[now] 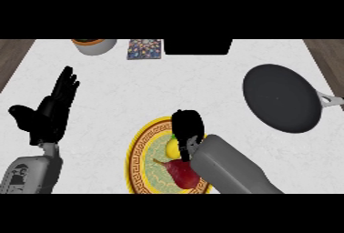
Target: Pick the lemon from the plate and place it in the pan
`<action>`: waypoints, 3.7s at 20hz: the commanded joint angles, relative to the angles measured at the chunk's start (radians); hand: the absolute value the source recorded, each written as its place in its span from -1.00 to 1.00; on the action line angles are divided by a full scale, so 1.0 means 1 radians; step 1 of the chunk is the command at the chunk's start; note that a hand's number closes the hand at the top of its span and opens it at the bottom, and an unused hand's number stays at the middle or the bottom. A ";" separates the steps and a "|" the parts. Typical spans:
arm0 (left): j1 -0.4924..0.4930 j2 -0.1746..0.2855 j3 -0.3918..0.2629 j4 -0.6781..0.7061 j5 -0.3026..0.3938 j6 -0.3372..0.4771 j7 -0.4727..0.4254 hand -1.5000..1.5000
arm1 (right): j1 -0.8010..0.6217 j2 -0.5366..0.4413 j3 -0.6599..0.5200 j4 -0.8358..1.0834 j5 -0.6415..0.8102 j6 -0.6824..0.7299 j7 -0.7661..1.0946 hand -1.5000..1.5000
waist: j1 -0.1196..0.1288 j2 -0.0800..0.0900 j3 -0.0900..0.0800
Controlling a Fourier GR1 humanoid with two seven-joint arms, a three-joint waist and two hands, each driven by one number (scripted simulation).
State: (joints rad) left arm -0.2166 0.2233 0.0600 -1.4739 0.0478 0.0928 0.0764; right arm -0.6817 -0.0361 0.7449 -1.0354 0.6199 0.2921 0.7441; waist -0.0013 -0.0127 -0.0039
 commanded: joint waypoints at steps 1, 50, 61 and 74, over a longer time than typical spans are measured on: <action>0.010 -0.007 0.011 0.021 -0.012 0.015 -0.028 0.00 | 0.182 -0.043 0.094 -0.202 0.025 -0.025 -0.077 1.00 | -0.017 0.007 0.004; -0.054 -0.047 -0.017 0.022 -0.027 -0.019 -0.003 0.00 | 0.000 -0.521 -0.870 0.464 -0.125 -0.647 -1.105 1.00 | 0.066 0.037 0.008; -0.092 -0.012 0.008 0.035 -0.020 -0.043 -0.003 0.00 | -0.094 -0.496 -0.923 0.760 -0.218 -0.289 -1.201 -1.00 | 0.077 0.045 0.010; -0.051 -0.064 -0.021 0.021 -0.053 0.004 -0.007 0.00 | -0.078 -0.553 -1.154 0.833 -0.424 -0.189 -1.499 -1.00 | 0.035 0.029 0.009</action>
State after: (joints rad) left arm -0.2714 0.1841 0.0594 -1.4449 0.0182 0.0687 0.0620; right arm -0.7695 -0.5644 -0.3370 -0.2204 0.2715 0.0127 -0.6904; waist 0.0474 0.0218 0.0055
